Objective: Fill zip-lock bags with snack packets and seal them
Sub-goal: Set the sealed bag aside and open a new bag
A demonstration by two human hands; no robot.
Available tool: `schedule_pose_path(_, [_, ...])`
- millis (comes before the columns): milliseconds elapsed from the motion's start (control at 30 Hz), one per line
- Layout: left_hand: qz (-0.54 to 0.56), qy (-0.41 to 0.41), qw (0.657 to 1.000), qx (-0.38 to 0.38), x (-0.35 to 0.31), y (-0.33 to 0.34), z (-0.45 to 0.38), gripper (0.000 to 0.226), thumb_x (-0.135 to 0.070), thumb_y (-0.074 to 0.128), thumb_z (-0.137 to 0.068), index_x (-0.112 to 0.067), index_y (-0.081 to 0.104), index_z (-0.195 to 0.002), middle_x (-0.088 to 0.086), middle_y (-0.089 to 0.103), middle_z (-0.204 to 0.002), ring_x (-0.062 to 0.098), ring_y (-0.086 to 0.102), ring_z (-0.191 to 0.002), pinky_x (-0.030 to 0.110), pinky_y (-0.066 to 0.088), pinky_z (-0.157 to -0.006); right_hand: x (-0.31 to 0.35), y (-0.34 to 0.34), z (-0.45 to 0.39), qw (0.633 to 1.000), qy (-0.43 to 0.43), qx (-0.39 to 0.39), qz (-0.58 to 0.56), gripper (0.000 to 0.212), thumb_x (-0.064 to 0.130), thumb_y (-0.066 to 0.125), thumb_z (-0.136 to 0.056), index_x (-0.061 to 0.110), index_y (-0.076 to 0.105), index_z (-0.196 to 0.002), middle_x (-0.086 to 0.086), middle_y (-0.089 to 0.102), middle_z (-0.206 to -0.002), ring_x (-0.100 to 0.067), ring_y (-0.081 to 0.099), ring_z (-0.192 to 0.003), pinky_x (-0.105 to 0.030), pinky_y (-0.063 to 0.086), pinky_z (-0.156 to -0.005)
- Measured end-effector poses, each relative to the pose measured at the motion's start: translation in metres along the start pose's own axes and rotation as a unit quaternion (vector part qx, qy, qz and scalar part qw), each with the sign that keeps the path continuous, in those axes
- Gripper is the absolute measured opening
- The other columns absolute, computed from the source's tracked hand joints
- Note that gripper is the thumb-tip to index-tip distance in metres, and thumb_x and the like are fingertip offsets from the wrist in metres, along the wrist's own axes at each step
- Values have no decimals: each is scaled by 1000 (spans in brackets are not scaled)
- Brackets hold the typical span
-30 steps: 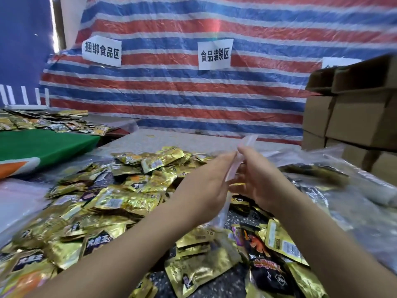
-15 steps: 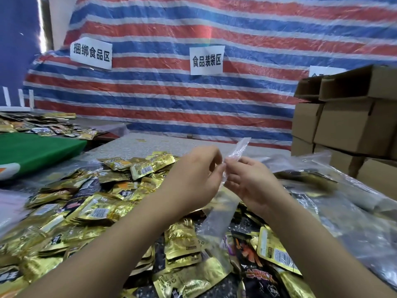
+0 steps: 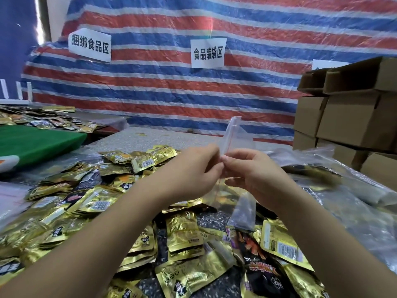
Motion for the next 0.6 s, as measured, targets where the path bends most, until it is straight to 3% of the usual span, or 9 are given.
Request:
schedule_pose_path(233, [32,6,999,12,-2,-1,4,44,-61,63,-79,-23,44,-66,-10,46,-60,7,38,-53,25,31,-51,0,2,1,998,13,60,18,29,22,70,-80,-1,73,-97,-10,70,-82,-15,65,-70,-23,53,-62])
schedule_pose_path(367, [46,-2,999,21,-1,-4,3,40,-46,71,-83,-17,49,-65,-9,45,-59,7,36,-52,25,31,-50,-1,4,2,996,13,84,29,28,22,69,-79,0,73,-96,-11,70,-82,-18,65,-75,-24,54,-67])
schedule_pose_path(600, [37,9,997,61,0,-5,5,21,-28,64,-94,-15,64,-78,-8,51,-62,5,40,-52,19,33,-48,-1,2,4,994,8,98,50,34,26,70,-81,-1,73,-101,-14,73,-91,-20,69,-81,-26,55,-70])
Point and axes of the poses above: each hand's wrist, its own z-axis away from the middle knuckle, its own y-axis out of the palm, x = y × z, the point moved 6 cm from there along -z, towards the middle knuckle
